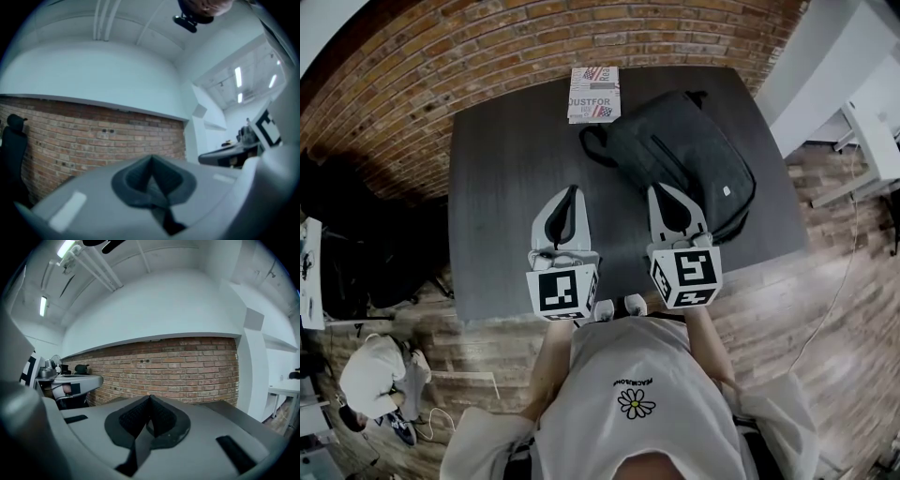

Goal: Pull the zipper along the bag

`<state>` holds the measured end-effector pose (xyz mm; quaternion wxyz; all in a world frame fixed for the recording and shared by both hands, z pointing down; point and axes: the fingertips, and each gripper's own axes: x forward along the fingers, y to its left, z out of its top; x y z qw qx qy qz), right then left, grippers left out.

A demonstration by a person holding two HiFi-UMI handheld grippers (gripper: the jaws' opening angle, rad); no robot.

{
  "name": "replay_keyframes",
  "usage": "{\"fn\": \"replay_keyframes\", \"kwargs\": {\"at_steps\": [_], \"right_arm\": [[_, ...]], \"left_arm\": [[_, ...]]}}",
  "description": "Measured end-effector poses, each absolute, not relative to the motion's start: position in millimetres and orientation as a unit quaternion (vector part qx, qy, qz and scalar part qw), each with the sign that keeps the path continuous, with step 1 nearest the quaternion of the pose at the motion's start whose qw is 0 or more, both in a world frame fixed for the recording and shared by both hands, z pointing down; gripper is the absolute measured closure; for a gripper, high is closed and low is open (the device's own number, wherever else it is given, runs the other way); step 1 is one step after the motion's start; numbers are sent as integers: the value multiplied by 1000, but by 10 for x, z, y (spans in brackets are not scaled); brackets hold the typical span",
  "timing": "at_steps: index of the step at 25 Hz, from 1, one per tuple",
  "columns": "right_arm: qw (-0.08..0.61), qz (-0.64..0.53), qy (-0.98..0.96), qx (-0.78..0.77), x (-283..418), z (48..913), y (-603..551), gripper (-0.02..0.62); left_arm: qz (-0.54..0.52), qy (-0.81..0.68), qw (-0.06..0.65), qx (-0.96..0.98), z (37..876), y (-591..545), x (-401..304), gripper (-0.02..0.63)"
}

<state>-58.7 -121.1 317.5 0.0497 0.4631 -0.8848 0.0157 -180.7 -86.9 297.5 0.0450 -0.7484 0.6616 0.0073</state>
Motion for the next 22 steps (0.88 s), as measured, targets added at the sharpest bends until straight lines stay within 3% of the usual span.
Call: {"fn": "replay_keyframes", "kwargs": {"at_steps": [22], "right_arm": [[54, 13, -882, 468, -490, 3202, -1213, 595]], "left_arm": [[7, 662, 44, -748, 2979, -849, -1808, 604]]}}
